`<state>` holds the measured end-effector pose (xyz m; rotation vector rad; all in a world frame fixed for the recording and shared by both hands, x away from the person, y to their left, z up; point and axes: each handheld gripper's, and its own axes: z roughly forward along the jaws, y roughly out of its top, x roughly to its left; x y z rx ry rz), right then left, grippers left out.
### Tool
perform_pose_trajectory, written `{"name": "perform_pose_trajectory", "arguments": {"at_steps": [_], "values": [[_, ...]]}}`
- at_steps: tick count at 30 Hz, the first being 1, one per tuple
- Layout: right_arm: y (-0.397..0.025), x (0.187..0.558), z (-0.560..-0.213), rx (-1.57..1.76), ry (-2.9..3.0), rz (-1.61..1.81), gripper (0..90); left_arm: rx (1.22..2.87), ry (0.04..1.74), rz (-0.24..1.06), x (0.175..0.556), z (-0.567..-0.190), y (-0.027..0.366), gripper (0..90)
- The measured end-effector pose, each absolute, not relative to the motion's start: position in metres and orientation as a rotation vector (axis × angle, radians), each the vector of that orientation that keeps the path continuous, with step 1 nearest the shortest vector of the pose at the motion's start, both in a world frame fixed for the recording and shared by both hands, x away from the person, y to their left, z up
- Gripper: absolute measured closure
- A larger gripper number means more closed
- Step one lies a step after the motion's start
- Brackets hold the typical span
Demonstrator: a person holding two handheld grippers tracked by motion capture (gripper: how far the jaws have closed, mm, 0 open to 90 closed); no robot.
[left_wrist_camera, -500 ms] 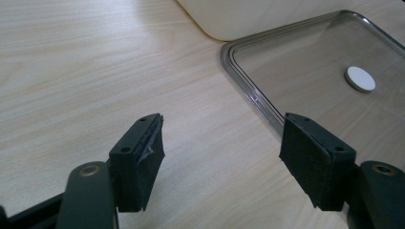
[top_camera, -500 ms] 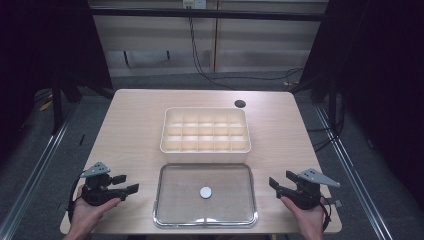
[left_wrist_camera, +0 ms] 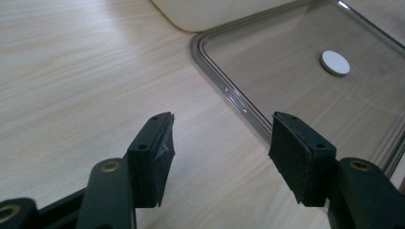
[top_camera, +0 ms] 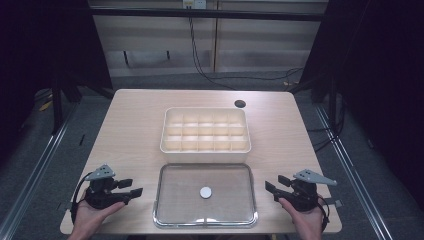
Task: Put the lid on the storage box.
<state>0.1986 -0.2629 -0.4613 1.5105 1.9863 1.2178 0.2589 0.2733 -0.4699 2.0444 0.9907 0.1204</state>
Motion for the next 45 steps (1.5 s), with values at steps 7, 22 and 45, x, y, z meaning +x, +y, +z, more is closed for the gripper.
{"name": "perform_pose_trajectory", "arguments": {"at_steps": [7,22,45], "values": [[-0.254,0.204,-0.454,1.487,2.027,1.214,43.0,2.012,0.995,0.149,0.265,-0.459,0.260,38.3],[-0.235,0.256,-0.462,1.579,2.109,1.223,39.6,2.056,1.014,0.099,0.297,-0.463,0.238,39.8],[-0.229,0.261,-0.492,1.655,2.153,1.119,47.8,2.182,0.977,0.027,0.293,-0.492,0.213,49.3]]}}
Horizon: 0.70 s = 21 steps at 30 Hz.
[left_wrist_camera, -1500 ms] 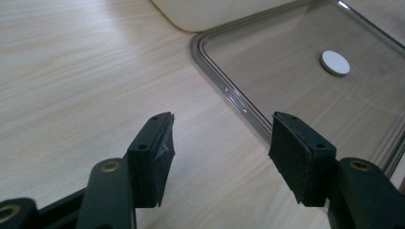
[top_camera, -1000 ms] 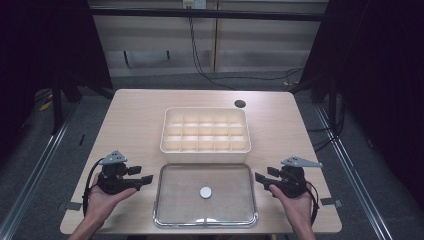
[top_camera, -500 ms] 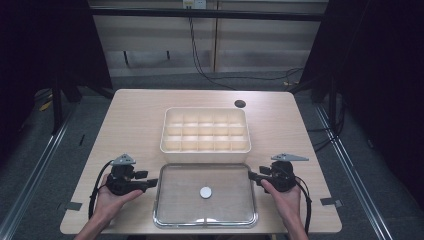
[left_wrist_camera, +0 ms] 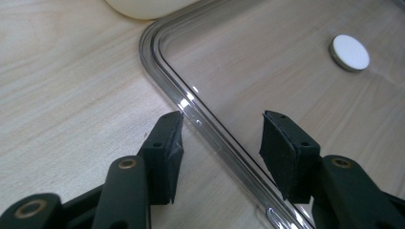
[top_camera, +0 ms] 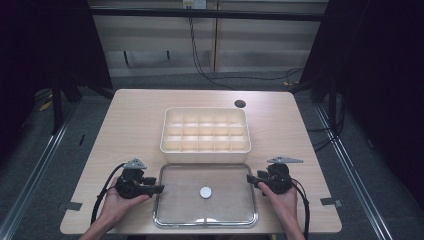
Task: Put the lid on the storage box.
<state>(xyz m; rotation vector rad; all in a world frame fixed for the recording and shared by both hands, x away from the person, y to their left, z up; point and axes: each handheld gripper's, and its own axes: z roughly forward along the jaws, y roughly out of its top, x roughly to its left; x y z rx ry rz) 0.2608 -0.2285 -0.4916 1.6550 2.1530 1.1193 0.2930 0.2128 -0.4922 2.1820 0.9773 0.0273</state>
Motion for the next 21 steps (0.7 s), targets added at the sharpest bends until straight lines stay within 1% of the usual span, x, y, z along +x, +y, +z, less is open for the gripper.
{"name": "perform_pose_trajectory", "arguments": {"at_steps": [6,8,14,16,21], "values": [[-0.226,0.261,-0.495,1.653,2.164,1.095,49.7,2.182,0.970,0.032,0.291,-0.492,0.211,49.4],[-0.223,0.261,-0.497,1.645,2.174,1.057,49.8,2.189,0.951,0.011,0.291,-0.492,0.210,49.7],[-0.217,0.257,-0.497,1.626,2.180,1.030,52.2,2.197,0.952,0.034,0.289,-0.492,0.209,50.0],[-0.216,0.257,-0.497,1.616,2.174,1.037,52.2,2.199,0.962,0.046,0.288,-0.492,0.210,48.6],[-0.216,0.257,-0.498,1.645,2.163,1.087,53.3,2.162,0.968,0.008,0.288,-0.494,0.213,49.2]]}}
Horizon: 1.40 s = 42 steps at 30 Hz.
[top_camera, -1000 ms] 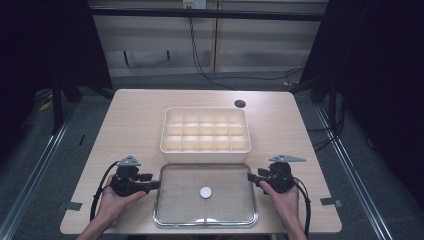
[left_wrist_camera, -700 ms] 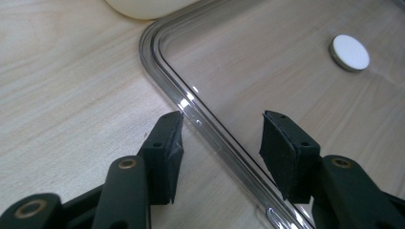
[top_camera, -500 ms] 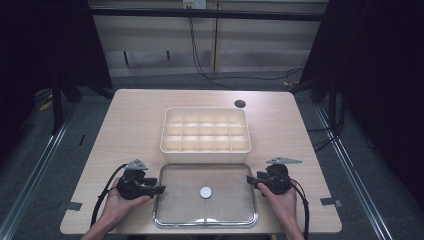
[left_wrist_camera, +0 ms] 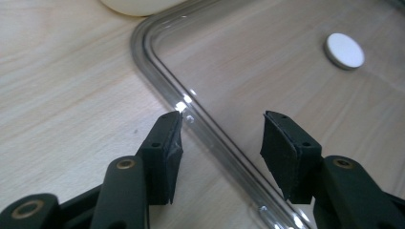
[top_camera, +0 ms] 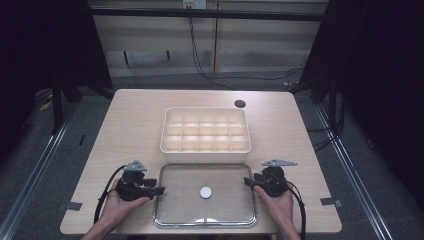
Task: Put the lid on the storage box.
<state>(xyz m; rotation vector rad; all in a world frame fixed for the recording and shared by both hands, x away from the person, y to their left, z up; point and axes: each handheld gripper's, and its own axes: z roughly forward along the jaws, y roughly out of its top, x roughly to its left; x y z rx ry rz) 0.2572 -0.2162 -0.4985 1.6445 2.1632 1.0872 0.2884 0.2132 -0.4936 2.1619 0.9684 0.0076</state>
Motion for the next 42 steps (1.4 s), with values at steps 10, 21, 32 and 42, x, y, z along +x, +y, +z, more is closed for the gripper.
{"name": "perform_pose_trajectory", "arguments": {"at_steps": [10,21,32,42], "values": [[-0.224,0.259,-0.502,1.790,2.095,1.228,53.8,2.149,0.971,-0.024,0.289,-0.494,0.212,50.3],[-0.243,0.260,-0.511,2.004,2.006,1.467,59.0,2.155,0.961,-0.014,0.289,-0.494,0.212,50.8],[-0.242,0.258,-0.507,1.964,2.031,1.599,60.9,2.153,0.959,-0.019,0.290,-0.494,0.212,51.2],[-0.239,0.259,-0.505,1.883,2.123,1.687,64.7,2.152,0.964,-0.013,0.290,-0.494,0.213,50.9]]}}
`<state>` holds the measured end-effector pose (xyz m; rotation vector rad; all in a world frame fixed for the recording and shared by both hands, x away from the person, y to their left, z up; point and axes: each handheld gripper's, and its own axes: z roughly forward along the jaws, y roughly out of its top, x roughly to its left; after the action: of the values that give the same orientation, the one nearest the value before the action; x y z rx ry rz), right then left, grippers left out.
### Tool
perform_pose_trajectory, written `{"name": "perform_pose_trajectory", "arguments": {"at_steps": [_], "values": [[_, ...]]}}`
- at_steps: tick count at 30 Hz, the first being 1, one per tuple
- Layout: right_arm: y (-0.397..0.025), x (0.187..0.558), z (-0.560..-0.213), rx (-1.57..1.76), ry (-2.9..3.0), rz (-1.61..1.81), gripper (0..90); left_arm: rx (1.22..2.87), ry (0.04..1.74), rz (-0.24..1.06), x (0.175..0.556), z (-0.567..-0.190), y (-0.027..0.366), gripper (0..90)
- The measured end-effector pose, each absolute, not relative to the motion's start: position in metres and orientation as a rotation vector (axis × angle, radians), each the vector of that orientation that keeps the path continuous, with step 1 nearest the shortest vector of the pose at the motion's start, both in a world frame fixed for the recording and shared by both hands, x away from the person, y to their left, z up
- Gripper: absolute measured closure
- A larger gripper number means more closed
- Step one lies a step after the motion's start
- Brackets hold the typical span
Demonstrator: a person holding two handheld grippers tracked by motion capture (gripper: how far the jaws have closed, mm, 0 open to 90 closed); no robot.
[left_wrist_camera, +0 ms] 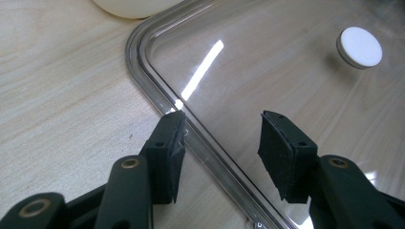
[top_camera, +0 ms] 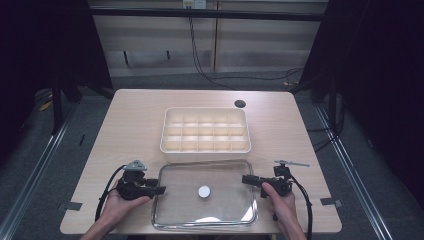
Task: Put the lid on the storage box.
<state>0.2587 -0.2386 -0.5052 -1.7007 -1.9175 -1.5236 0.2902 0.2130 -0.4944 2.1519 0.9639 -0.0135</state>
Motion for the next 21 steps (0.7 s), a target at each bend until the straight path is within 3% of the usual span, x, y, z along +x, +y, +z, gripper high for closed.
{"name": "perform_pose_trajectory", "arguments": {"at_steps": [9,21], "values": [[-0.238,0.259,-0.500,-1.692,-1.961,-1.559,69.0,2.150,0.966,0.000,0.289,-0.494,0.212,46.8],[-0.238,0.257,-0.493,-1.651,-1.943,-1.652,73.4,2.134,1.000,0.018,0.292,-0.495,0.215,33.5]]}}
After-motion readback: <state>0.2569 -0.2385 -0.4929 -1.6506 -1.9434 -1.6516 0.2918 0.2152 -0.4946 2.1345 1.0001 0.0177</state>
